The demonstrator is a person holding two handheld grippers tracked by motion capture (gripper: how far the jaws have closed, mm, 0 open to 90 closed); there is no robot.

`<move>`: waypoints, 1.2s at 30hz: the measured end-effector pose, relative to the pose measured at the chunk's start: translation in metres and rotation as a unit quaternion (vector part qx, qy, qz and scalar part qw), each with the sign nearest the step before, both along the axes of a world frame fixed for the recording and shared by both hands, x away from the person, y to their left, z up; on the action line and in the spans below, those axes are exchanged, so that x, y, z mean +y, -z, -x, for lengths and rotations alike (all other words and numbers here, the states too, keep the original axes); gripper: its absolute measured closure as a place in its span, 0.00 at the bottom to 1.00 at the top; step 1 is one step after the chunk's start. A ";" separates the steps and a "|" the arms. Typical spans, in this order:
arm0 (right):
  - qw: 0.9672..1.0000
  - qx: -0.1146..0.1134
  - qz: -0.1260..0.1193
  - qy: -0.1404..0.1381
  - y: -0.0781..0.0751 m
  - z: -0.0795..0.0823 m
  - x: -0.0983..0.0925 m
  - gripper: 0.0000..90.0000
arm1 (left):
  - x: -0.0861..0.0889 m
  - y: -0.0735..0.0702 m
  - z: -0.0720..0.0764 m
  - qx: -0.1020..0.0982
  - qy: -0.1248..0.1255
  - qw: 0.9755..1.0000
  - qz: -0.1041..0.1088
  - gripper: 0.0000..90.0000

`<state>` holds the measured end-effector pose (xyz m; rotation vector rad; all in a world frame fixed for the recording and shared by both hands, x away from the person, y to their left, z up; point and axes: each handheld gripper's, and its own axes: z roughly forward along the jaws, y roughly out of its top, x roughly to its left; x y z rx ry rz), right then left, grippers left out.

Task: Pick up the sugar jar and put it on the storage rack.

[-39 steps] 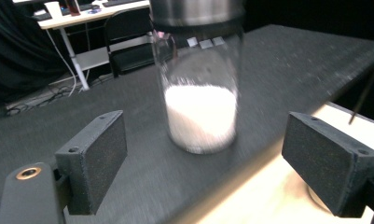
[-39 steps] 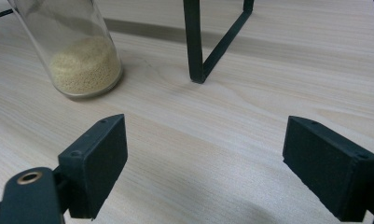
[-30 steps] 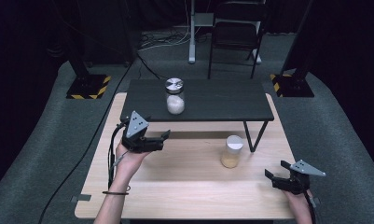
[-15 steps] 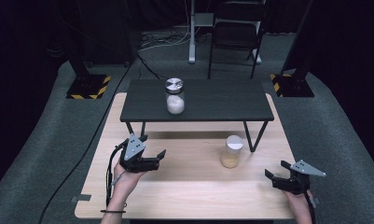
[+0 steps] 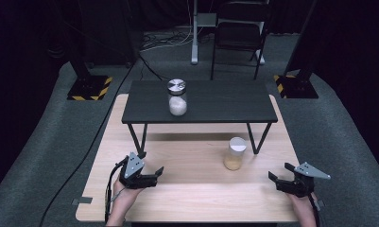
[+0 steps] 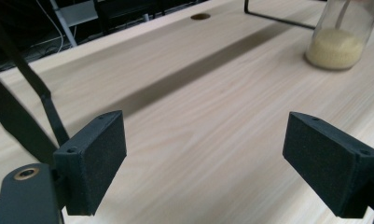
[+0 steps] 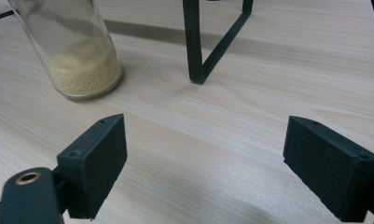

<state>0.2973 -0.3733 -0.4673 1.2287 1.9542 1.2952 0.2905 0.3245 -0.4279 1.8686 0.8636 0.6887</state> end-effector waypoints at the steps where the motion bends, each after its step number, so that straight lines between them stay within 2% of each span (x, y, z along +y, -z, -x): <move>1: 1.000 0.000 0.000 0.000 0.000 0.000 0.000 0.14 | 0.001 0.003 0.001 0.001 0.000 1.000 -0.003 0.15; 3: 1.000 -0.001 0.001 0.000 0.000 0.000 0.000 0.14 | 0.001 0.009 0.003 0.004 0.002 1.000 -0.014 0.15; 6: 1.000 -0.002 0.001 0.001 0.000 0.001 0.001 0.14 | 0.004 0.018 0.007 0.010 -0.001 1.000 -0.012 0.15; 9: 1.000 0.000 0.002 0.001 0.000 0.001 0.001 0.14 | 0.006 0.026 0.012 0.003 -0.005 1.000 -0.015 0.15; 12: 1.000 -0.002 0.002 0.001 0.000 0.001 0.001 0.14 | 0.008 0.031 0.014 0.003 -0.008 1.000 -0.009 0.15; 13: 1.000 -0.002 0.001 0.001 0.000 0.001 0.001 0.14 | 0.011 0.033 0.014 0.013 -0.006 1.000 0.001 0.15; 16: 1.000 -0.002 0.000 0.003 0.000 0.001 0.001 0.14 | 0.012 0.035 0.014 0.013 -0.005 1.000 0.003 0.15; 22: 1.000 -0.001 0.000 0.004 0.000 0.001 0.001 0.14 | 0.008 0.037 0.013 0.014 -0.009 1.000 -0.015 0.15; 36: 1.000 -0.002 0.002 0.001 0.000 0.001 0.001 0.14 | 0.009 0.038 0.013 0.014 -0.020 1.000 -0.010 0.15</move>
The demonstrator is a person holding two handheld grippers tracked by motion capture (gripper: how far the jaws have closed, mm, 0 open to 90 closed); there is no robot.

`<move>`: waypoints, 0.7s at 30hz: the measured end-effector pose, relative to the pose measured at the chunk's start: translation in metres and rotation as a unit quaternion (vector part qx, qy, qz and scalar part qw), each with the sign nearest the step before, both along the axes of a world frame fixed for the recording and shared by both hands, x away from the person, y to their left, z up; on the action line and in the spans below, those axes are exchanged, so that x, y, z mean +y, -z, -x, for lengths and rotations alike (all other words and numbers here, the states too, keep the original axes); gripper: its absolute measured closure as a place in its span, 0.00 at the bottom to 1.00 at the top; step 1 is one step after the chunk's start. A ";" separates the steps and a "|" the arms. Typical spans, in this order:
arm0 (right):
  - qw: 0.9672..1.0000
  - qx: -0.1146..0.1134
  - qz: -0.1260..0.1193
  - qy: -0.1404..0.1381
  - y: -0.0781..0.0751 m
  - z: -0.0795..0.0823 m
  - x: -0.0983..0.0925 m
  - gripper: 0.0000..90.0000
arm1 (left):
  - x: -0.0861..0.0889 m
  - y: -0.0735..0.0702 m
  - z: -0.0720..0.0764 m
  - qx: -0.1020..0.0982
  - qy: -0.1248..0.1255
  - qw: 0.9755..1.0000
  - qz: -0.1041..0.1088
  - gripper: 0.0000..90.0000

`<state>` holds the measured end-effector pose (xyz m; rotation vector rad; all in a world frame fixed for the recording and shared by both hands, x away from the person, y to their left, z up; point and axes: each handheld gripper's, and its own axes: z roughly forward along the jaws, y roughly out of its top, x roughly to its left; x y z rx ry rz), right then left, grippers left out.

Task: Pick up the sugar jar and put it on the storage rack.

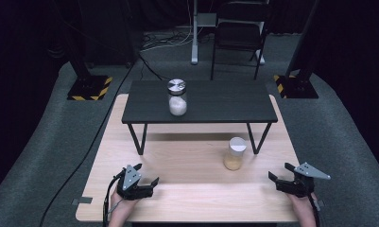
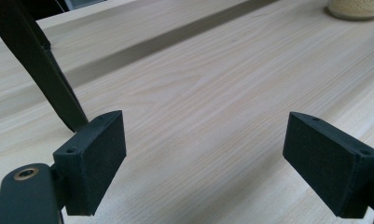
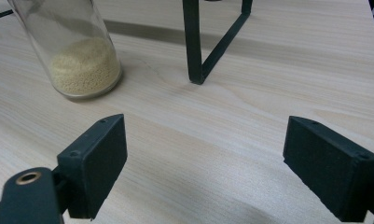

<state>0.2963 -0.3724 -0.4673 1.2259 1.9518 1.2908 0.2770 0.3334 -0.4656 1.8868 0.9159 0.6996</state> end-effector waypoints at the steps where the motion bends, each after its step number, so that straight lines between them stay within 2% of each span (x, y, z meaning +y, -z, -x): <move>1: 1.000 0.001 0.000 0.000 0.000 0.000 0.000 0.14 | 0.000 0.000 0.000 0.001 0.000 1.000 0.001 0.15; 21: 1.000 0.002 0.003 0.000 -0.001 0.000 0.001 0.14 | 0.000 0.000 -0.001 0.002 -0.002 1.000 0.002 0.15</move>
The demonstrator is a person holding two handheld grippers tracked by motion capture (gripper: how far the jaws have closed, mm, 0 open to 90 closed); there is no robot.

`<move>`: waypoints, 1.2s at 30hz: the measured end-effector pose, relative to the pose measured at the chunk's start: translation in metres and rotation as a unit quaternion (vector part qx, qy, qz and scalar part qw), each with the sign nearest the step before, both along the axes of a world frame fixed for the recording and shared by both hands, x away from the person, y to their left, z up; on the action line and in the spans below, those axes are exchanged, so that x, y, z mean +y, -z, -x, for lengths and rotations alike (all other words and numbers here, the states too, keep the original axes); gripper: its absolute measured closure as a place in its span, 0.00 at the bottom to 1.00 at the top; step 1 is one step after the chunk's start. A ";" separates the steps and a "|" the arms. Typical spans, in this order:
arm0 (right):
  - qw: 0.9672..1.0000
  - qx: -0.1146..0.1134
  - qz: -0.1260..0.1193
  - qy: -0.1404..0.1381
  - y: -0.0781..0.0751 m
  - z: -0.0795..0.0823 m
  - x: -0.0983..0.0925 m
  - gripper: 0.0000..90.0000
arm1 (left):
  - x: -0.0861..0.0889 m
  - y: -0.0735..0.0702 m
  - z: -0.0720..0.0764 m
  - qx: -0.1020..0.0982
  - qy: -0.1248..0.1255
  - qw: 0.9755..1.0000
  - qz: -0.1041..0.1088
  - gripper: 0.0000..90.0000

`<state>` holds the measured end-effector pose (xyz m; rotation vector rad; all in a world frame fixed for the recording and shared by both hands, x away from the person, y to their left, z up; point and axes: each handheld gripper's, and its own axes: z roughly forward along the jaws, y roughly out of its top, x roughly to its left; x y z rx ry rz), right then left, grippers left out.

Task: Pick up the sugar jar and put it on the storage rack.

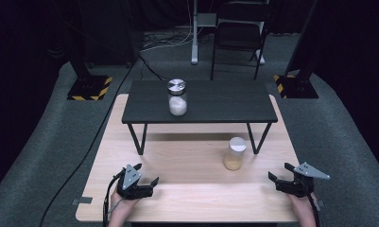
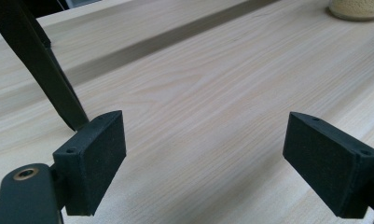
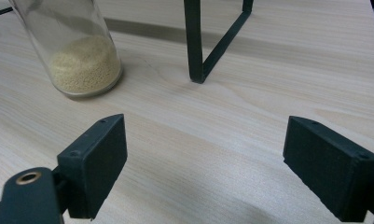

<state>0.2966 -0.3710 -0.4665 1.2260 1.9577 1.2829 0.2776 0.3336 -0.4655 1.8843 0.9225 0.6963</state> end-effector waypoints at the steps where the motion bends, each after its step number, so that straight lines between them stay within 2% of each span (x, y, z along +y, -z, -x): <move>1: 1.000 -0.001 0.000 0.000 0.000 0.000 0.000 0.14 | 0.000 0.000 0.000 0.000 0.000 1.000 0.000 0.15; 36: 1.000 0.001 0.002 -0.002 0.000 -0.001 0.000 0.14 | -0.001 0.000 0.000 0.001 -0.002 1.000 -0.001 0.15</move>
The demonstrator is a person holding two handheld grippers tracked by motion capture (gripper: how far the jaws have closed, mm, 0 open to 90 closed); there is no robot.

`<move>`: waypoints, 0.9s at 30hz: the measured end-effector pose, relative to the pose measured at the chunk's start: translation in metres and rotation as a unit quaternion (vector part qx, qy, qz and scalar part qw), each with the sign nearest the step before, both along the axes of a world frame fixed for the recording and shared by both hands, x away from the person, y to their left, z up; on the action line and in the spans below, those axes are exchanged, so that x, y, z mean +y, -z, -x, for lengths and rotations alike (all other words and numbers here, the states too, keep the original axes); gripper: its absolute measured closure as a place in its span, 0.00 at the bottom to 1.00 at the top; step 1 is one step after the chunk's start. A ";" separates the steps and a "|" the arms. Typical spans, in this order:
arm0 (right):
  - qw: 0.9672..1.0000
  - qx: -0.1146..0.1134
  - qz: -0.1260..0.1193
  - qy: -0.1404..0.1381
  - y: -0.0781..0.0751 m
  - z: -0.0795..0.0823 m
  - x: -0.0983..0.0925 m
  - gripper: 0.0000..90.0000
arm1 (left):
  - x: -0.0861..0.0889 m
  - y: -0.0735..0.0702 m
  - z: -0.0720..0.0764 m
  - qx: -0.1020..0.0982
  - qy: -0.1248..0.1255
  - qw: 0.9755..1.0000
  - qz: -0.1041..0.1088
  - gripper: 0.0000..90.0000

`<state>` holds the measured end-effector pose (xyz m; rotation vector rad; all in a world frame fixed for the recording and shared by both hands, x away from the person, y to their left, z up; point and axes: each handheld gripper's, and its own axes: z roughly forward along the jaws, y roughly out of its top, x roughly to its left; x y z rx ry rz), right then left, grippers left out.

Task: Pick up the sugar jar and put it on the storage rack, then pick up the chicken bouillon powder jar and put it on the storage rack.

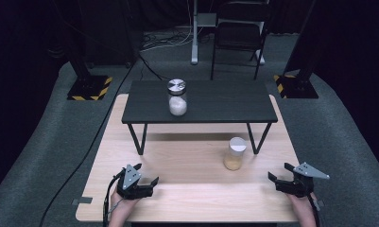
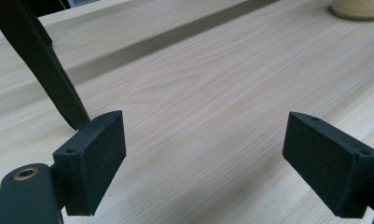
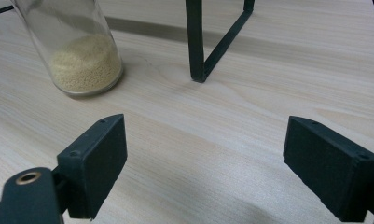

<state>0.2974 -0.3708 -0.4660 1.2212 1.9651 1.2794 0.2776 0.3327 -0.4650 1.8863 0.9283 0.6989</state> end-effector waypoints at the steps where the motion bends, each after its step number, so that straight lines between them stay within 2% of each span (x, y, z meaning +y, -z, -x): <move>1: 1.000 0.000 0.000 0.000 0.000 0.000 0.000 0.14 | 0.000 0.000 0.000 0.000 0.000 1.000 0.000 0.15; 27: 1.000 -0.001 -0.003 -0.002 0.000 0.000 -0.001 0.13 | 0.000 0.001 0.001 -0.002 0.000 1.000 0.002 0.15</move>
